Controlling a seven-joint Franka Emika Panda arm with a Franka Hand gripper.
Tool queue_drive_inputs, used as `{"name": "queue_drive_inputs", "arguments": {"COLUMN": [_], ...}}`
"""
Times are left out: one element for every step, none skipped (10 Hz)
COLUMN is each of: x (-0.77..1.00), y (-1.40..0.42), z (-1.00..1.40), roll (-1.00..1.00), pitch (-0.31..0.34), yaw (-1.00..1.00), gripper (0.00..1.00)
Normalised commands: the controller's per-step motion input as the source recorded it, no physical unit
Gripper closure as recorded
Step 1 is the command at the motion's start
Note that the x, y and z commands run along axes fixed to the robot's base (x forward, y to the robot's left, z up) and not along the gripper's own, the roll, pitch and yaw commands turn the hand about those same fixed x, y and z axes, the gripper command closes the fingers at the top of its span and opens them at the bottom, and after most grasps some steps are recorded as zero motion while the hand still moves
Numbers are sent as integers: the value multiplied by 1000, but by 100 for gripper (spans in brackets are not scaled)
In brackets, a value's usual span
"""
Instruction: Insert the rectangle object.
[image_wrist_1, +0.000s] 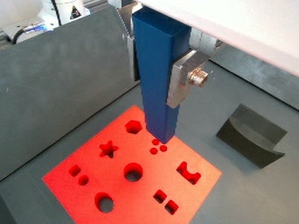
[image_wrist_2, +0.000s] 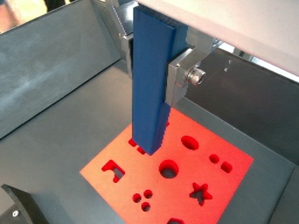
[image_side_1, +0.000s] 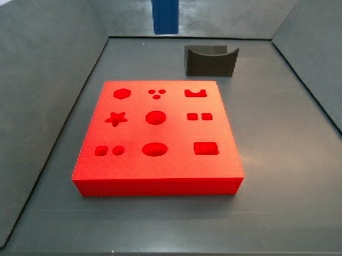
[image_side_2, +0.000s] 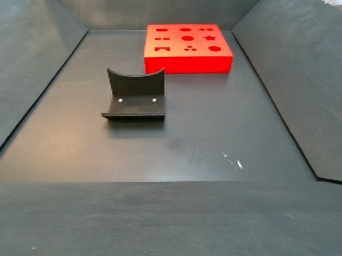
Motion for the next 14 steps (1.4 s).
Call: {"name": "queue_drive_inputs", "arguments": {"x": [17,774,937,866,797,783,780,780,849,726,134,0,260,31], "y": [46,-240,-403,-497,-600,-629,-631,-643,-540,-669,-203,0,-74,-66], "z": [0,-640,-1000,-1000,-980,-983,-986,-986,-486,-89,0,0,-697,-423], "roll": [0,0,-86,-40,0,0,0,0,-99,0,0,0,0,116], "pitch": [0,0,-34,-91,-147,-147,-146,-140,-4,71,41,7,-81,-47], "yaw": [0,0,0,0,0,0,0,0,0,9,46,0,334,409], "gripper": [100,100,100,100,100,100,100,100,100,100,100,100,100,100]}}
